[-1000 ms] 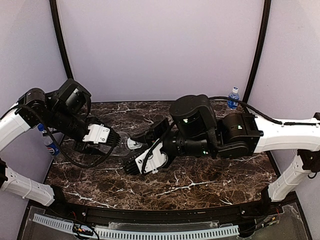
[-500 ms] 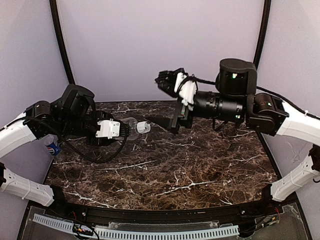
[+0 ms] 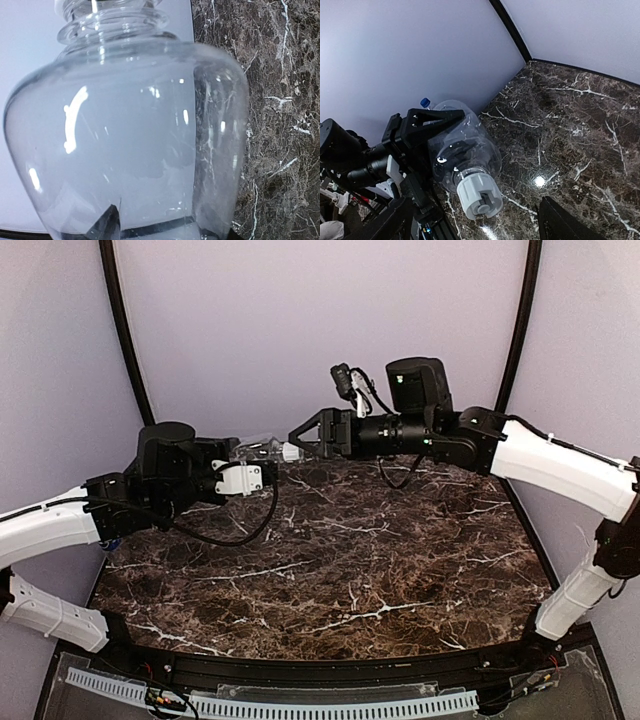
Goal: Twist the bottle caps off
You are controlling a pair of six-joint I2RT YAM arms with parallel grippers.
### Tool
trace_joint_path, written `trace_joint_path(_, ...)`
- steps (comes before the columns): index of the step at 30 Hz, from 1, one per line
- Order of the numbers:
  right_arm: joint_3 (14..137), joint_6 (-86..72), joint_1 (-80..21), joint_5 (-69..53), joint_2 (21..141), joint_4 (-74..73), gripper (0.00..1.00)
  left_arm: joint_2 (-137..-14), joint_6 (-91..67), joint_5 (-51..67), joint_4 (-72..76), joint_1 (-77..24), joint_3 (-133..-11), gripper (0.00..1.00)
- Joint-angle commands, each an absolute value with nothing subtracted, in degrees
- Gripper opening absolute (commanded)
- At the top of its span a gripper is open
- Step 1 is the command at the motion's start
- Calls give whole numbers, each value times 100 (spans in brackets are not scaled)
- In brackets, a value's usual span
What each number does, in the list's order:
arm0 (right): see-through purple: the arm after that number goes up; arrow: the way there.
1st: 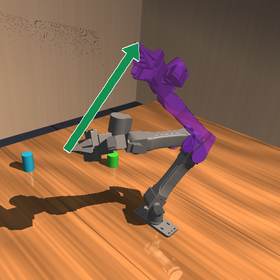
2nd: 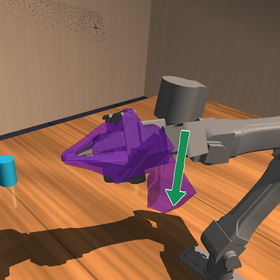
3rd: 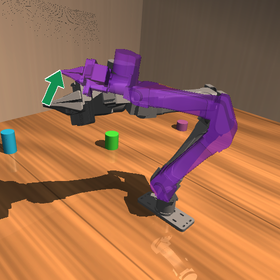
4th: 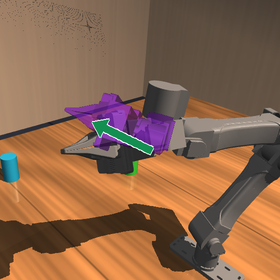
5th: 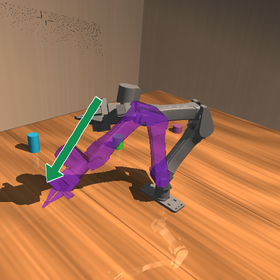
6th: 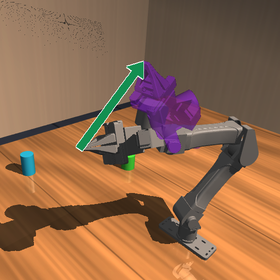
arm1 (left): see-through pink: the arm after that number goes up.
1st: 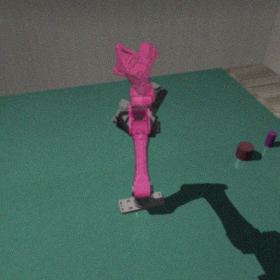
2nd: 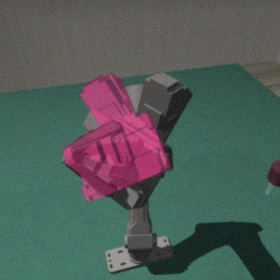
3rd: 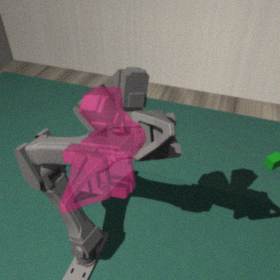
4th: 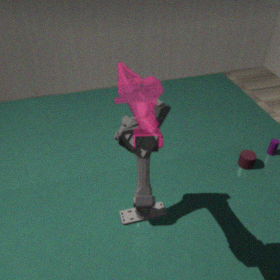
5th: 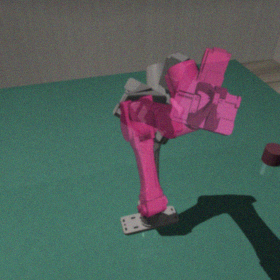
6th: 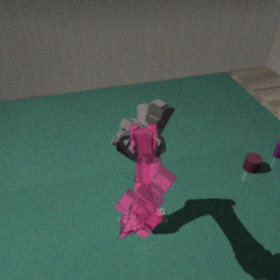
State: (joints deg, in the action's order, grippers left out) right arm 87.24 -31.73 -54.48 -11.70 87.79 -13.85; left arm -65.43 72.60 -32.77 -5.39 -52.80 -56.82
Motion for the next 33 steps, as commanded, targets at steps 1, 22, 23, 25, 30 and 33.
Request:
trace_joint_path(1, 8833, -3840, -5476, -1866, 9095, -1136, 88, -6444, 7446, -3525, -26, -5328, -5607, 47)
trace_joint_path(22, 8990, -3455, -5291, -2835, 9382, -608, 0, -6399, 7369, -3349, -242, -5413, -5594, 46)
trace_joint_path(23, 8995, -3307, -5295, -2897, 9353, -611, 0, -6399, 7332, -3276, -314, -5425, -5626, 46)
trace_joint_path(25, 9019, -2673, -5380, -2953, 9259, -685, 0, -6366, 7144, -3079, -661, -5432, -5719, 44)
trace_joint_path(30, 9007, 434, -6262, -1636, 8909, -1408, 0, -6419, 5988, -1804, -3149, -5432, -6607, 42)
trace_joint_path(33, 8463, 2391, -6923, -1085, 8526, -1199, 0, -6579, 5492, -655, -4646, -5432, -7091, 42)
